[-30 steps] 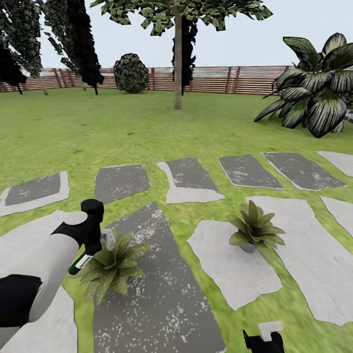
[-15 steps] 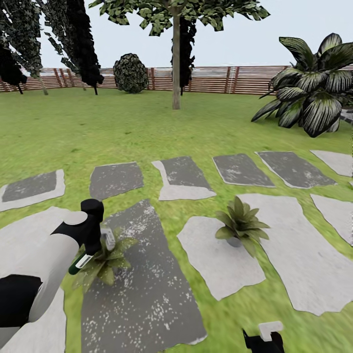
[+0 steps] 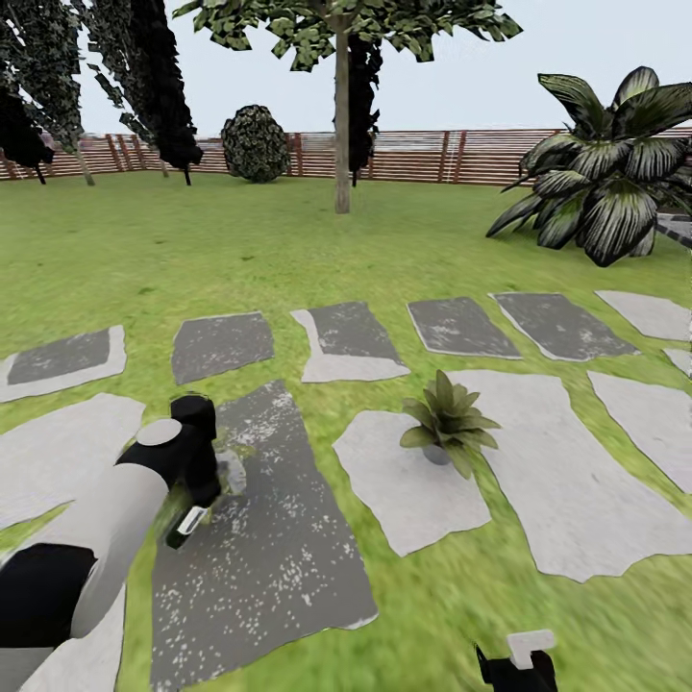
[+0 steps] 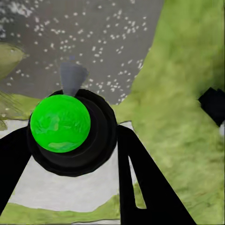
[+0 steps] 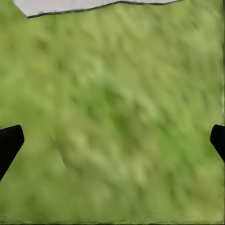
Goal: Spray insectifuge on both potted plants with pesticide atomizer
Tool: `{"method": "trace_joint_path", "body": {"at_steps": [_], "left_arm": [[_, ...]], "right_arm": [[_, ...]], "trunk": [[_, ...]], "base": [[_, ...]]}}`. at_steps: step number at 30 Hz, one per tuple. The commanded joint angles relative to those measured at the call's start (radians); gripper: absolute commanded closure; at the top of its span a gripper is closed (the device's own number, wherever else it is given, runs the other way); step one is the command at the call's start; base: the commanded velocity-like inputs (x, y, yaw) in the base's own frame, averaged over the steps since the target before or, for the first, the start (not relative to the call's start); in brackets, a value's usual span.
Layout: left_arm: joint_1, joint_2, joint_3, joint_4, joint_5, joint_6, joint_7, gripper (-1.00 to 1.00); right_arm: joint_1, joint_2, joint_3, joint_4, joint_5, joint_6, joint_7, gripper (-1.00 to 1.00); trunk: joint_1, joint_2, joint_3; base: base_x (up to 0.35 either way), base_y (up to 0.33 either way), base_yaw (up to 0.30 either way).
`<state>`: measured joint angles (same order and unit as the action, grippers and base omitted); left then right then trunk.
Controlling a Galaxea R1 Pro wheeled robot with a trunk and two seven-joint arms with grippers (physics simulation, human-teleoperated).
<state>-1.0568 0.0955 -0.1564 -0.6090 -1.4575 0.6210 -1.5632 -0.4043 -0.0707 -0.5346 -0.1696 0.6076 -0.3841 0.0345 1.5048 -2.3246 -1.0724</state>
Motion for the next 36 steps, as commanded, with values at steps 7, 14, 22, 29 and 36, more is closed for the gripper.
{"method": "trace_joint_path", "body": {"at_steps": [7, 14, 22, 29, 36], "left_arm": [[0.071, -0.052, -0.003, -0.002, 0.191, 0.011, 0.017, 1.00], [0.189, -0.061, -0.004, 0.000, 0.550, -0.146, 0.372, 1.00], [0.263, -0.068, -0.008, 0.041, 0.660, -0.368, 0.448, 1.00], [0.270, -0.069, -0.015, 0.090, 0.651, -0.395, 0.440, 1.00], [0.270, -0.069, -0.104, 0.102, 0.653, -0.397, 0.439, 1.00]], "right_arm": [[-0.001, 0.000, -0.008, 0.001, 0.006, -0.004, 0.004, -1.00], [-0.001, -0.008, -0.008, -0.004, 0.006, -0.004, 0.009, -1.00], [-0.002, -0.022, 0.115, -0.204, 0.185, -0.001, 0.246, -1.00], [-0.016, -0.009, 0.151, -0.386, 0.220, 0.001, 0.709, -1.00], [-0.037, 0.007, 0.351, -0.396, 0.222, 0.002, 0.745, -1.00]], "trunk": [[-0.001, 0.000, -0.001], [-0.001, 0.000, -0.001], [-0.001, 0.000, -0.001], [-0.001, 0.000, -0.001], [-0.001, 0.000, -0.001]], "base": [[-0.229, -0.130, 0.000], [-0.094, -0.041, 0.000], [-0.001, -0.001, 0.000], [0.000, 0.000, 0.000], [0.000, 0.000, 0.000]]}}
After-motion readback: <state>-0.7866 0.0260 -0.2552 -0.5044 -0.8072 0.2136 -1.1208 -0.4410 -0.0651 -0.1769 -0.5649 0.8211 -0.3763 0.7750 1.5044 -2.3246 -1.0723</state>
